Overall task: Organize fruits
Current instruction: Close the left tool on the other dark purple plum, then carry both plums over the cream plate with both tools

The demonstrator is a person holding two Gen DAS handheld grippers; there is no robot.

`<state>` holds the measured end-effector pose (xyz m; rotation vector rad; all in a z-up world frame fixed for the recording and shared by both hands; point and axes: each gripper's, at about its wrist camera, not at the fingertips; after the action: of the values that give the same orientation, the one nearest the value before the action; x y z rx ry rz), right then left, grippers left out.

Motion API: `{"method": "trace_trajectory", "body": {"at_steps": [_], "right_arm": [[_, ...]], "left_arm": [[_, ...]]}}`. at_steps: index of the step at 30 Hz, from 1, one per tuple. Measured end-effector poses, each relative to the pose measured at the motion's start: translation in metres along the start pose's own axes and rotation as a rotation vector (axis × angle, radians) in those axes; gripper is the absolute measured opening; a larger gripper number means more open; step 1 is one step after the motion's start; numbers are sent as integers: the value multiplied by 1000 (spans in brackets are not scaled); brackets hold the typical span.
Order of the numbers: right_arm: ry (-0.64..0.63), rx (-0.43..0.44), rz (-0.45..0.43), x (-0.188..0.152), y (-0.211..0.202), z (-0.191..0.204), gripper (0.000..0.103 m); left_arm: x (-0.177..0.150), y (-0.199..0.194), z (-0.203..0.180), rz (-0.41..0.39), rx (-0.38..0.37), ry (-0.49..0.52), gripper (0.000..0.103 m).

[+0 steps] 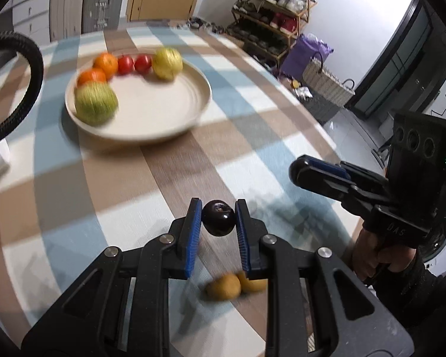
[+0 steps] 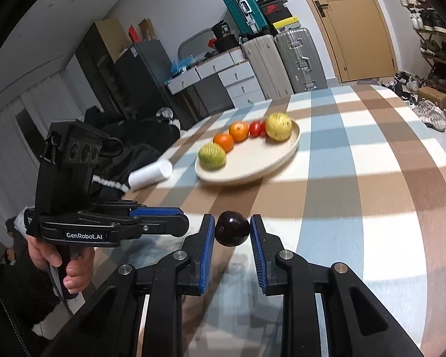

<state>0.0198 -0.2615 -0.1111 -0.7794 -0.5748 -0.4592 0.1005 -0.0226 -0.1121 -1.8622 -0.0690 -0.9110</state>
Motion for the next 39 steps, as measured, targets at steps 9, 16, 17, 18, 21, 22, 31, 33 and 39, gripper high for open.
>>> {"method": "trace_trajectory", "body": {"at_steps": [9,16,17,18,21,22,31,33,39], "right_arm": [[-24,25,-30,69,28,13,25],[-48,25,-10,119,79,24,25],[-49,24,-6,125,86,25,25],[-50,19,-4,129,91,25,25],[-52,12,14,144,115,26,25],[-48,8,22,148,123,25,25],[-48,-31,130,170,188,17,25],[-54,-46,149,170,198,17,25],[-41,-92,190,170,220,12,25]], "left_arm": [[54,-11,41,-93,86,-16,20],[95,3,80,-135,117,-35,20],[100,8,88,-133,126,-47,20],[104,12,93,-129,132,-54,20],[113,26,106,-130,127,-57,20],[116,30,110,-126,126,-58,20],[124,62,137,-107,163,-65,20],[125,66,142,-107,152,-70,20],[123,78,144,-87,155,-44,20]]}}
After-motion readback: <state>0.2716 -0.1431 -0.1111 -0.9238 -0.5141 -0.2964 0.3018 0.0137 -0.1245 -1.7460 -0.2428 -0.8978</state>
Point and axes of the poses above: each gripper's, at about its wrist camera, not at the fingertips, and y roughly the way its jaws point, z to its left, x to its top, and after that the axes turned 13 degrees about y, right-handed
